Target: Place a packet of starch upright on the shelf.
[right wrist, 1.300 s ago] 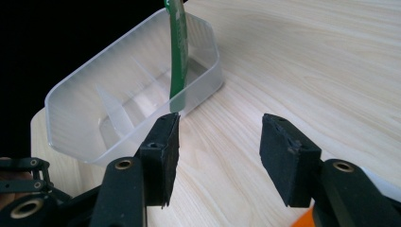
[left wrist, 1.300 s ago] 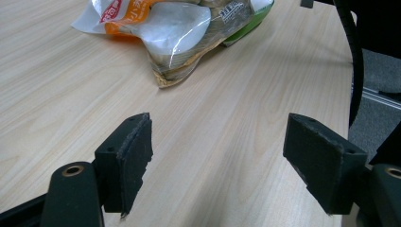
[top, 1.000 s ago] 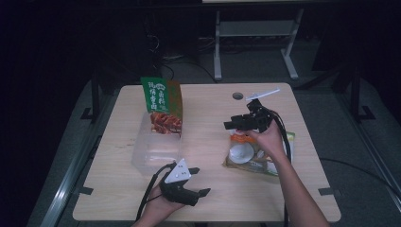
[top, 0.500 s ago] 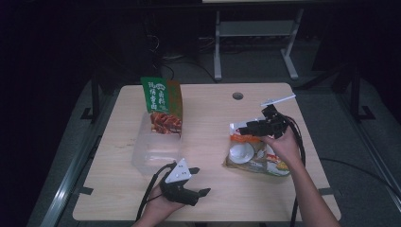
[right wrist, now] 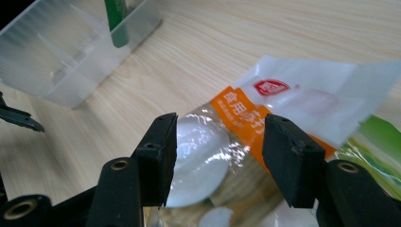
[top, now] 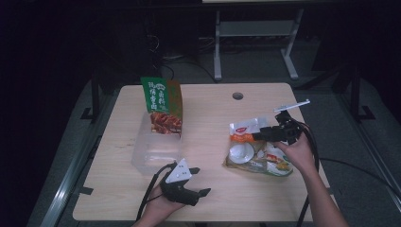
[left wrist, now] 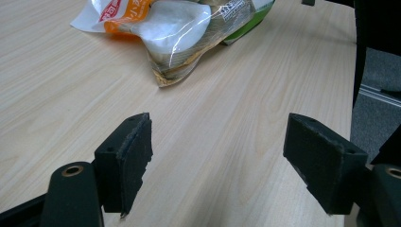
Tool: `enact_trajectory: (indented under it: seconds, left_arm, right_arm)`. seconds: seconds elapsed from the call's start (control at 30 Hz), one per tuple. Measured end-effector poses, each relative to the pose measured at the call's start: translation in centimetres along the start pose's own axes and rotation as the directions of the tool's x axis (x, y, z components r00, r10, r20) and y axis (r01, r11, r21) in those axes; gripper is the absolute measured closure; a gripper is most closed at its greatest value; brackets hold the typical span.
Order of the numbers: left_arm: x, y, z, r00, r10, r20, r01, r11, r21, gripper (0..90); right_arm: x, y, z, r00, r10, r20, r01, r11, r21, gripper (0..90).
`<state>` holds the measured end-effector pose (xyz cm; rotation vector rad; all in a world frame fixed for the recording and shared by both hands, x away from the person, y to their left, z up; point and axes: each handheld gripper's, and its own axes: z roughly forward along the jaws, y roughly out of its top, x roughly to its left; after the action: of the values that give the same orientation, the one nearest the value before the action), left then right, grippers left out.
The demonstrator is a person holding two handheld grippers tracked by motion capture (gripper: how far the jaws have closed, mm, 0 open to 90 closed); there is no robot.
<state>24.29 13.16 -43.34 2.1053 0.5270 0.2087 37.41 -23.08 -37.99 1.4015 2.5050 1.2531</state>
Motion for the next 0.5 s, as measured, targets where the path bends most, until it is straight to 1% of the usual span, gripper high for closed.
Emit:
enact_trajectory:
  seconds: [0.17, 0.3, 0.37, 0.4, 0.5]
  left_arm:
    - [0.0, 0.0, 0.0, 1.0, -0.001, -0.001, 0.001, 1.0, 0.001, 24.2]
    - [0.0, 0.0, 0.1, 1.0, -0.002, -0.001, 0.002, 1.0, 0.001, 24.2]
    - [0.0, 0.0, 0.1, 1.0, -0.003, 0.0, 0.003, 1.0, 0.004, 24.3]
    - [0.0, 0.0, 0.1, 1.0, -0.001, 0.0, 0.001, 1.0, 0.006, 24.2]
    - [0.0, 0.0, 0.1, 1.0, 0.0, 0.001, 0.0, 1.0, 0.007, 24.2]
  right_arm:
    - [-0.6, -0.6, -0.7, 0.9998, 0.014, 0.014, -0.014, 1.0, -0.007, 45.2]
    - [-1.4, -1.3, -0.9, 0.9984, 0.045, 0.034, -0.045, 0.999, 0.002, 45.0]
    - [-1.8, -1.6, -0.9, 0.9977, 0.054, 0.04, -0.054, 0.999, 0.003, 45.0]
    - [-2.0, -1.7, -0.8, 0.9968, 0.067, 0.042, -0.068, 0.998, 0.008, 45.0]
    - [-2.5, -1.9, -0.3, 0.9948, 0.086, 0.054, -0.087, 0.996, 0.02, 45.0]
